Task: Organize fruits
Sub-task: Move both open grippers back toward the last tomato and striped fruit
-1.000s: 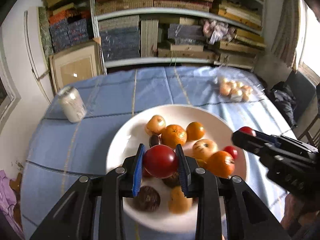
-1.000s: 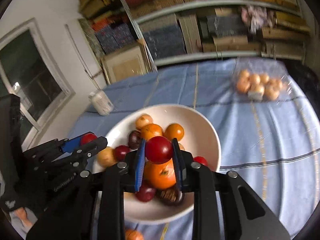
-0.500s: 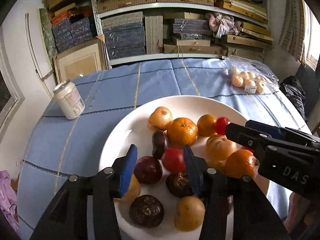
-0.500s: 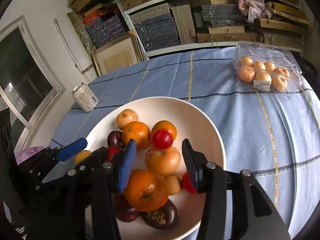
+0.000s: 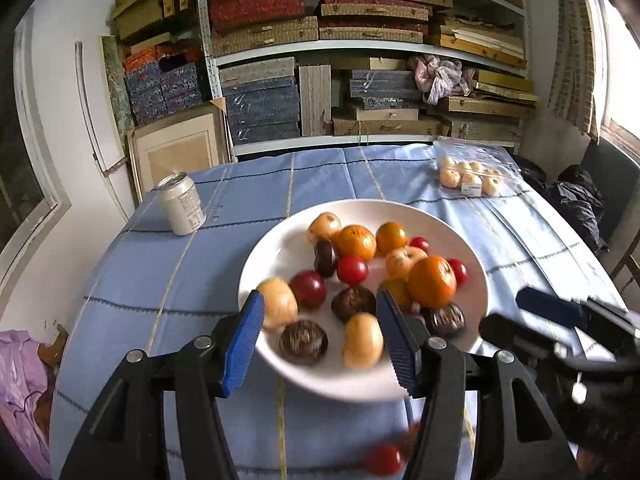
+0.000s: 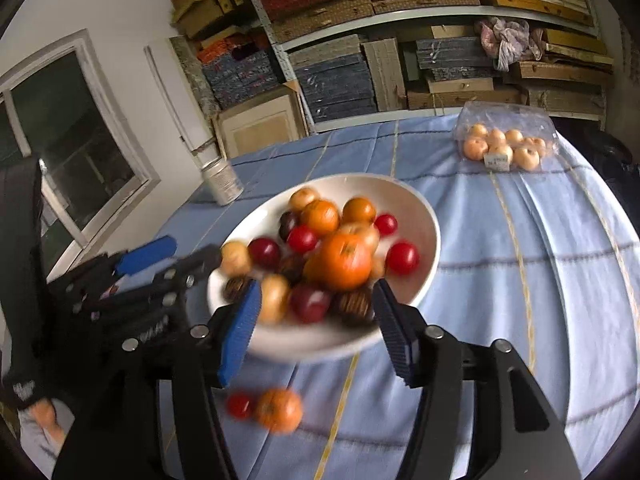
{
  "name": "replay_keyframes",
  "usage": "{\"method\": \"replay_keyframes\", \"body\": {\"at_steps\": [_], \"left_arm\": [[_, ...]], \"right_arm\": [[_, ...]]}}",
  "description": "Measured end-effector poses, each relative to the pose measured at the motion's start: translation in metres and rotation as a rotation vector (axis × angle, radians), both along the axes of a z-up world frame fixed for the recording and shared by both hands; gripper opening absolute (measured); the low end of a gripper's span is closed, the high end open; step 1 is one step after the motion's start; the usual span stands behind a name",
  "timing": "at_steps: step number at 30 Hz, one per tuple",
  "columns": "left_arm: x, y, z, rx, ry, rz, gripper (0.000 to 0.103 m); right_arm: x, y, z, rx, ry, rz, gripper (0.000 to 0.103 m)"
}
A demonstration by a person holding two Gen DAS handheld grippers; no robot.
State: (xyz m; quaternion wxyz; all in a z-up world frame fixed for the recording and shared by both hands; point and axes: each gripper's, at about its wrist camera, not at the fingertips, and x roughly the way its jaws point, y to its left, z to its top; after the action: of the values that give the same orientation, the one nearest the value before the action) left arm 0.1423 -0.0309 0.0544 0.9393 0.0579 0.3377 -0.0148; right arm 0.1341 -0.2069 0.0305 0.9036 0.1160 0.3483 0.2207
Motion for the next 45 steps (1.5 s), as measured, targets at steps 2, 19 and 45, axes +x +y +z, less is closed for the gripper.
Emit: {"method": "replay_keyframes", "body": {"at_steps": [2,19,45], "left_arm": [[-0.01,0.0,-0.002,0.006,-0.003,0.003,0.059],[-0.082,0.053,-0.059,-0.158,0.073,0.074,0.07],[-0.063,0.024,-0.091,-0.024,0.181,0.023,0.071]], "right_arm": [[-0.019,0.001,-0.009,-0.001,-0.005,0.006,0.06],[-0.076,-0.032,-0.045,0.083,-0.001,-0.095,0.076],[-0.067,-0.051,-0.047,0.143,0.062,-0.164,0.084]]}}
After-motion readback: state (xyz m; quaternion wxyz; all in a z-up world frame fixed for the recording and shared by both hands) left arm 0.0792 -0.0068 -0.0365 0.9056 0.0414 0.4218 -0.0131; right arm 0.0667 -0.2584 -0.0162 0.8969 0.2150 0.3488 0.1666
